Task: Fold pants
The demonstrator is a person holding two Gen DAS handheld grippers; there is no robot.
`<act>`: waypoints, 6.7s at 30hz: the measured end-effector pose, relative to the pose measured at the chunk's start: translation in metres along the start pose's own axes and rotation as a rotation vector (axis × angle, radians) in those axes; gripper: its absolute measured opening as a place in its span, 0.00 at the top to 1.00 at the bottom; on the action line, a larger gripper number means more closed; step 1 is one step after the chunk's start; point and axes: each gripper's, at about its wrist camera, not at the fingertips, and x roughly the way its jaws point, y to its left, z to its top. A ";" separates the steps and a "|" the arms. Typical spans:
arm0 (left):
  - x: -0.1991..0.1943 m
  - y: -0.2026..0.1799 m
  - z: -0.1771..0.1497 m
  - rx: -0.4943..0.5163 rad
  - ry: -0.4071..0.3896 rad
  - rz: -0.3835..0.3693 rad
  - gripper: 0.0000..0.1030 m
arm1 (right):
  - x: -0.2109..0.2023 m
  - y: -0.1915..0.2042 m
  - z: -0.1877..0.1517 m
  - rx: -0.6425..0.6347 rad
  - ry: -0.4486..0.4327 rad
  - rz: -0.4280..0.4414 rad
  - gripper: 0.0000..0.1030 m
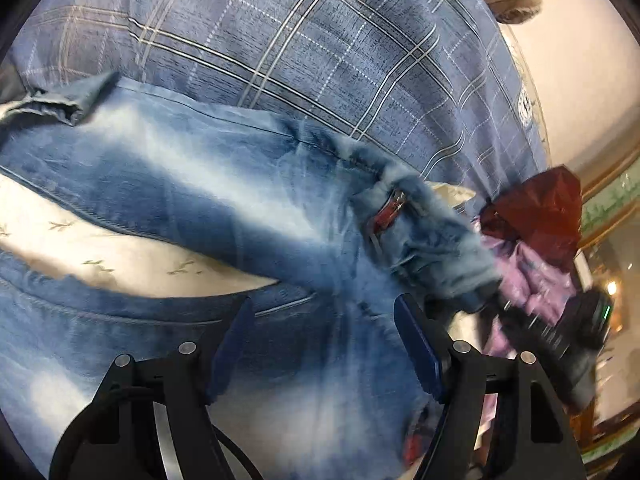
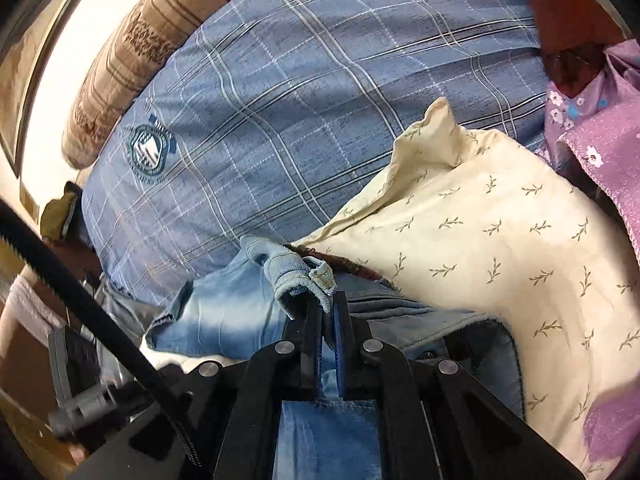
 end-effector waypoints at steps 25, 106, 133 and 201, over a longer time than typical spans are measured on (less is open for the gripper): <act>-0.016 -0.068 -0.036 -0.080 0.045 0.160 0.95 | -0.051 -0.072 -0.033 0.159 0.012 0.116 0.96; -0.145 0.186 -0.084 -0.418 -0.094 0.298 0.46 | 0.042 0.258 -0.198 -0.661 0.350 0.252 0.41; -0.189 0.199 -0.085 -0.358 -0.298 0.613 0.67 | 0.061 0.293 -0.263 -0.731 0.476 0.143 0.83; 0.063 -0.171 -0.237 0.747 -0.025 0.197 0.83 | -0.050 -0.150 -0.096 0.517 0.181 0.234 0.21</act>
